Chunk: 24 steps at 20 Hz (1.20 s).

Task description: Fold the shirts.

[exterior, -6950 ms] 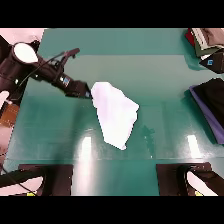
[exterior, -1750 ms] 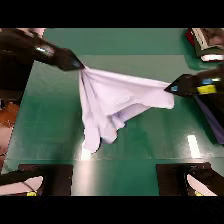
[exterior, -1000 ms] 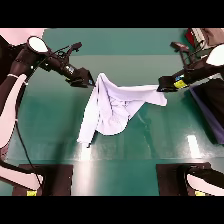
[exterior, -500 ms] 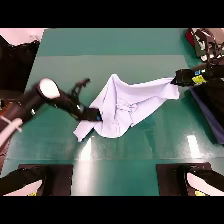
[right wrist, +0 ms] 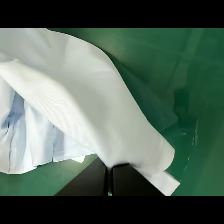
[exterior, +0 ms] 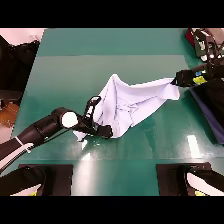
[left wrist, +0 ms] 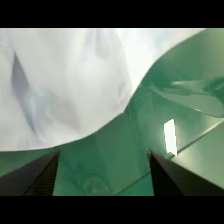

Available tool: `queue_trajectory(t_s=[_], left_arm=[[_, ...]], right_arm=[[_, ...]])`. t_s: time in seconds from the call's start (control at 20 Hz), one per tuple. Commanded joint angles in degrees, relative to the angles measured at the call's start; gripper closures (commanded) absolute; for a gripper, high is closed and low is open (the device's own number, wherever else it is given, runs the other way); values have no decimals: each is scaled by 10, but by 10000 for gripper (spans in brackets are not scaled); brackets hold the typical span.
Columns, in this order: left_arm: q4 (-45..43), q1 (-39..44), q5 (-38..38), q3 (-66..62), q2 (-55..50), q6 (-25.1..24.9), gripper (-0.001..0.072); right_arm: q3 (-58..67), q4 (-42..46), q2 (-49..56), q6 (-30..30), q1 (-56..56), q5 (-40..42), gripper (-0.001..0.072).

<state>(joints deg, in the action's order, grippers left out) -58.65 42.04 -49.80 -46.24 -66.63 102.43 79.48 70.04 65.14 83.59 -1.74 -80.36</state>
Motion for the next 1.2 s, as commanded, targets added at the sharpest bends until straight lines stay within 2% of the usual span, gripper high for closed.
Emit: queue_trajectory(t_s=[0.0, 0.2, 0.4, 0.6, 0.65, 0.75, 0.85, 0.95, 1.15], left_arm=[[-33, 9, 21, 4, -16, 39, 62], [-86, 9, 61, 4, -19, 87, 61], [-82, 9, 102, 4, -28, 86, 62], [-46, 9, 104, 2, -73, 81, 63], [-47, 9, 108, -1, -75, 81, 117], [-46, 9, 114, -8, -75, 77, 683], [-48, 9, 93, -38, -71, 45, 676], [-78, 4, 34, -95, -53, 15, 677], [-192, -36, -91, -238, 52, 6, 677]], right_arm=[[0, 0, -1, -12, 0, -4, 695], [0, 0, 0, -20, 0, -6, 694], [0, 0, 0, -24, 1, -6, 694], [0, 0, 0, -27, 1, -7, 695], [0, 0, 0, -27, 1, -8, 695], [0, 0, 0, -27, 1, -8, 694], [0, 0, -1, -27, 1, -11, 695], [1, 0, -10, -27, 2, -21, 695], [21, 0, -66, -27, 23, -22, 694]])
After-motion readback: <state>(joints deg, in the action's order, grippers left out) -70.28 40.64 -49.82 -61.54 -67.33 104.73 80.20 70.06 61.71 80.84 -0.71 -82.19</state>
